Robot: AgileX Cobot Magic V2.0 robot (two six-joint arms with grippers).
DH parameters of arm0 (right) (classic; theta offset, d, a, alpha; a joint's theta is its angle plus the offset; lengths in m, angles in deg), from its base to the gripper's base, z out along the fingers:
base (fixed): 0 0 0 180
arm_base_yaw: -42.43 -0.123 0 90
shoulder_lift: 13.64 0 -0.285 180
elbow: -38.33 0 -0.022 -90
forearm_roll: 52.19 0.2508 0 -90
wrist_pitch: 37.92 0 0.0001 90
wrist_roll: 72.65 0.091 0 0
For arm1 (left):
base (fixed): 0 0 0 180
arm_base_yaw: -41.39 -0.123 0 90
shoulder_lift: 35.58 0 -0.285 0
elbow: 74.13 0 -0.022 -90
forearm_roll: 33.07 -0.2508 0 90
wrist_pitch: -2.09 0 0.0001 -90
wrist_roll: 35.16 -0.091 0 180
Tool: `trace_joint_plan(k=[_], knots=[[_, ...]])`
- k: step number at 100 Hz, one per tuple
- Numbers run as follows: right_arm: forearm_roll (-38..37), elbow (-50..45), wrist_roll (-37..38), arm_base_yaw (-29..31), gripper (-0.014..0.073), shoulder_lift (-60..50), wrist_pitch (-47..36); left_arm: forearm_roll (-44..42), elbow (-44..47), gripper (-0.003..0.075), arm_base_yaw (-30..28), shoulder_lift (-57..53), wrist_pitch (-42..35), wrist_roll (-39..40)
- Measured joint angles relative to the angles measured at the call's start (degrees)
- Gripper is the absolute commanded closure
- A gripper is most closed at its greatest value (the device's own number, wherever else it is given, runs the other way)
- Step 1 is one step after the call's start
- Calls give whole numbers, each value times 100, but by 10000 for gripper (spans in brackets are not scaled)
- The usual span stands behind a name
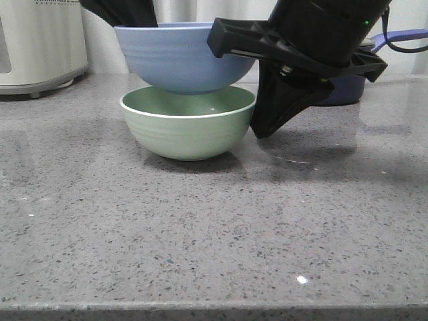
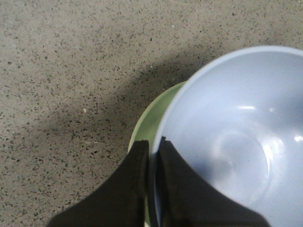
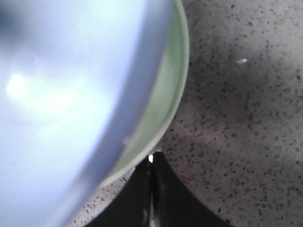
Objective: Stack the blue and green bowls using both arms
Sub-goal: 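Lift the blue bowl with the left gripper and place it onto the green bowl, then open both grippers and raise them away from the stacked bowls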
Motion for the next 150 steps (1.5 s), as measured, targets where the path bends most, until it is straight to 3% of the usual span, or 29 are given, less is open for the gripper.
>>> trace_joint_plan(k=[21, 43, 50, 105, 128, 150], knots=[[0, 0, 0, 0, 673, 0, 0, 0, 0, 719, 0, 37, 0, 0], [0, -9, 0, 0, 673, 0, -9, 9, 0, 422, 0, 37, 0, 0], [0, -9, 0, 0, 673, 0, -9, 21, 0, 384, 0, 37, 0, 0], [0, -13, 0, 81, 673, -23, 17, 22, -27, 399, -45, -52, 133, 0], [0, -295, 0, 582, 673, -561, 62, -75, 14, 549, -454, -483, 38, 0], [-132, -765, 0, 1261, 673, -1261, 67, -203, 767, 708, -969, -1270, -302, 0]])
